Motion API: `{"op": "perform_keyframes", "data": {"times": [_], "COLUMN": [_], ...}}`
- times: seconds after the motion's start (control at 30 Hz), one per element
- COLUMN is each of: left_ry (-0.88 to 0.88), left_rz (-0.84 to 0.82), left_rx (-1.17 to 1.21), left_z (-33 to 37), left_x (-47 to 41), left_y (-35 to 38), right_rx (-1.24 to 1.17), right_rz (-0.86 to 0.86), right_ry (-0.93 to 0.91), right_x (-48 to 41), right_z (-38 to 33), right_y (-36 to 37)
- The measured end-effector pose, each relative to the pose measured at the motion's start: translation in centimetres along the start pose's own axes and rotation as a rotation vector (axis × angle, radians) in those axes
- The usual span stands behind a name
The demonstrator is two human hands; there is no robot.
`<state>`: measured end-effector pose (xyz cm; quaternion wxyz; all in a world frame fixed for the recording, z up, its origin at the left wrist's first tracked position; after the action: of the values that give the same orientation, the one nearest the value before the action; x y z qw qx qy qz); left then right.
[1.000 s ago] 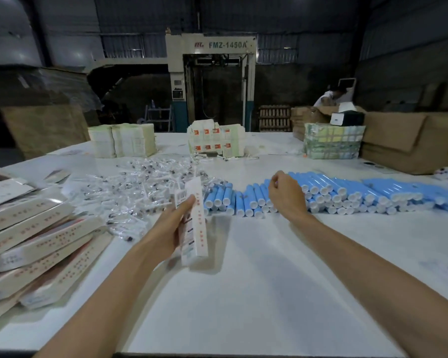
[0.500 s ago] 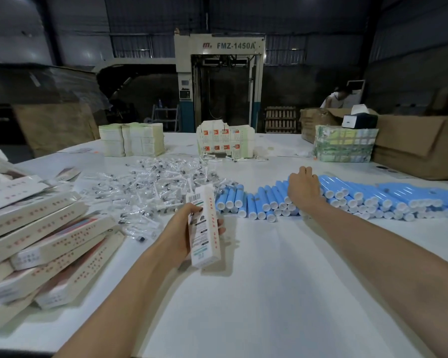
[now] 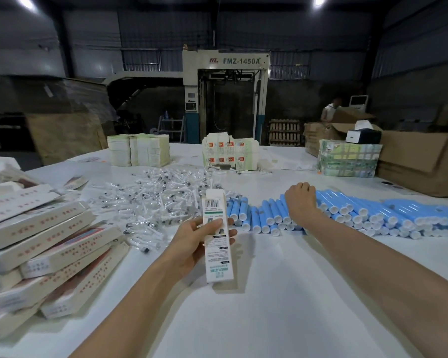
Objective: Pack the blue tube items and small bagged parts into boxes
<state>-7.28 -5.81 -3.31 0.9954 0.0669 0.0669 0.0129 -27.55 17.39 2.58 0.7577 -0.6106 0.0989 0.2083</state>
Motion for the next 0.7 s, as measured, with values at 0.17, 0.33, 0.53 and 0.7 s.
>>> {"op": "perform_keyframes", "data": {"times": [0.17, 0.33, 0.53, 0.7], "left_ry": [0.035, 0.018, 0.038, 0.050], "left_rz": [-0.022, -0.024, -0.061, -0.062], "left_rx": [-0.038, -0.115, -0.152, -0.153], "left_z": [0.4, 0.2, 0.3, 0.4], "left_x": [0.2, 0.4, 0.8, 1.1], "left_y": [0.4, 1.0, 1.8, 1.9], "right_rx": [-0.172, -1.809, -2.458, -2.230], "right_rz": [0.184, 0.131, -0.156, -0.099], "right_ry": [0.018, 0.126, -0.121, -0.024], "right_x": [0.0, 1.3, 5.8, 6.3], "right_z": [0.8, 1.0, -5.1, -7.4], "right_y": [-2.3, -8.5, -13.5, -11.5]}}
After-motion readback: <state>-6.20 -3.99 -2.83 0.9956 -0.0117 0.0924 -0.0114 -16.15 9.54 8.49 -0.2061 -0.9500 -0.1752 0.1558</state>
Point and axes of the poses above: each hand's wrist, its own x-axis away from the middle knuckle, its own y-axis out of the palm, z = x × y, the point moved 7 cm from there along -x, towards the middle knuckle, and after that the axes turned 15 degrees about -x, right-handed, at the moved point
